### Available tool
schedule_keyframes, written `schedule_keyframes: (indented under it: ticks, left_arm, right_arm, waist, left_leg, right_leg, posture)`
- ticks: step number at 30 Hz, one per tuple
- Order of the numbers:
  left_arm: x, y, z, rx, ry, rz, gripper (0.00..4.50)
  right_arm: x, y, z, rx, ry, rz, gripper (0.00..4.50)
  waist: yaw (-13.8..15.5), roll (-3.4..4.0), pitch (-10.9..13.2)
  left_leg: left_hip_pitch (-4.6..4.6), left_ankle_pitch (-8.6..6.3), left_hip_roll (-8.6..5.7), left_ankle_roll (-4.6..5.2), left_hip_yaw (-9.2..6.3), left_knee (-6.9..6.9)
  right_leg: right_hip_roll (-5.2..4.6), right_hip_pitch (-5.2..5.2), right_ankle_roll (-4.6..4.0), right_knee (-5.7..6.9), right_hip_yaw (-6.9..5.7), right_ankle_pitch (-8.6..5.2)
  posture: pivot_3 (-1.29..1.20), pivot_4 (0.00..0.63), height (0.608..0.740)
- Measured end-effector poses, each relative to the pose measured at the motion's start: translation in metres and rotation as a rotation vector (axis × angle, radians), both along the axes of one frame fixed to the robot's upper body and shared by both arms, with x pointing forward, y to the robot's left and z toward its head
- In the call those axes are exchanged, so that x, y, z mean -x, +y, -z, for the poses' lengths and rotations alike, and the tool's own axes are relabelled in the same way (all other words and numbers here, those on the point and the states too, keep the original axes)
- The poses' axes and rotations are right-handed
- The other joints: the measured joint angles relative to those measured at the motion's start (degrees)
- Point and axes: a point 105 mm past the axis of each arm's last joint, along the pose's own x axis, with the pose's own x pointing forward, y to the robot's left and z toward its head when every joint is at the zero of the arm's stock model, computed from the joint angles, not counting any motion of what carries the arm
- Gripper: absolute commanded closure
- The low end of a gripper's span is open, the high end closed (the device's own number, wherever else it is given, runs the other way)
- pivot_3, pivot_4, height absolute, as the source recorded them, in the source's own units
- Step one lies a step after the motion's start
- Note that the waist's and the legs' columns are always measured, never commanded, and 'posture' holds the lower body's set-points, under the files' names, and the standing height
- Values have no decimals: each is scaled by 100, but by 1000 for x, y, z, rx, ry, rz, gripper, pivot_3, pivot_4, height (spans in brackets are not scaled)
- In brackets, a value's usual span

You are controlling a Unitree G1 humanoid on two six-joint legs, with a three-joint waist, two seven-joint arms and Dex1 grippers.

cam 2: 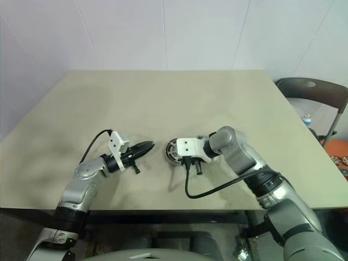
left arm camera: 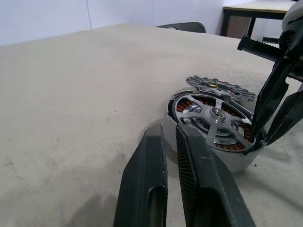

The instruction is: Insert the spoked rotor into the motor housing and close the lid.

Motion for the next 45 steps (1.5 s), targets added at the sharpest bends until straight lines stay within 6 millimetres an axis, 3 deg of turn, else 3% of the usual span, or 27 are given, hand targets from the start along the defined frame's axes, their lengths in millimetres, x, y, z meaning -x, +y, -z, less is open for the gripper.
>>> schedule_keyframes:
  ticks: [1, 10, 18, 24, 29, 32, 36, 41, 45]
  left_arm:
    - [0, 0, 0, 0, 0, 0, 4005]
    - [0, 0, 2, 1, 7, -1, 4005]
    - [1, -3, 4, 8, 15, 12, 4005]
    - [-1, -21, 3, 13, 30, 111, 4005]
    - [-7, -37, 1, 22, 39, 195, 4005]
    - [-8, -47, 3, 31, 55, 237, 4005]
    - [-9, -45, 7, 29, 64, 249, 4005]
    - [-10, -52, 6, 36, 63, 269, 4005]
    - [-11, -52, 7, 29, 59, 267, 4005]
  right_arm:
    - [0, 1, 0, -4, 1, 2, 4432]
    - [-9, 8, 3, -76, 19, 74, 1512]
    - [-20, 7, -25, -283, 87, 183, 1512]
    - [-21, -22, -49, -446, 128, 340, 1512]
    - [-2, -44, -33, -536, 234, 501, 1512]
    - [7, -55, -39, -626, 264, 568, 1512]
    - [25, -68, -24, -689, 380, 669, 1512]
    - [29, -74, -26, -798, 453, 731, 1512]
    - [37, -78, -9, -786, 522, 788, 1512]
  waist:
    - [-3, 0, 0]
    - [-2, 0, 0]
    - [11, -1, 1]
    - [32, -1, 1]
    - [1, 2, 1]
    - [17, 1, 1]
    - [33, 2, 1]
    - [24, 1, 1]
    - [25, 1, 2]
  left_leg:
    - [0, 0, 0, 0, 0, 0]
    - [30, 1, 0, -1, 1, 0]
    - [27, 0, 0, -1, -1, -2]
    - [23, -1, 1, -2, -6, -3]
    - [8, -1, 1, 0, 0, -7]
    - [4, -1, 3, 0, -3, -6]
    - [-3, 0, 1, 1, -1, -3]
    - [3, 0, 2, 3, 0, 3]
    - [-2, 0, 0, 5, 1, 4]
  right_leg:
    - [0, 0, 0, 1, 0, 0]
    - [0, 28, -2, 3, 1, -1]
    - [-3, 27, -2, -1, 1, -1]
    - [-7, 26, -15, -6, -2, -9]
    - [-8, 8, -15, -6, 5, -8]
    - [-3, 4, -2, -3, 1, -1]
    - [-2, 3, -5, -6, 2, -3]
    - [3, 10, -3, -5, 2, -2]
    - [11, 9, 2, -6, 1, 0]
  posture:
    - [0, 0, 740]
    - [0, 0, 740]
    - [0, 0, 740]
    - [0, 0, 740]
    - [0, 0, 740]
    - [0, 0, 740]
    - [0, 0, 740]
    - [0, 0, 740]
    - [0, 0, 740]
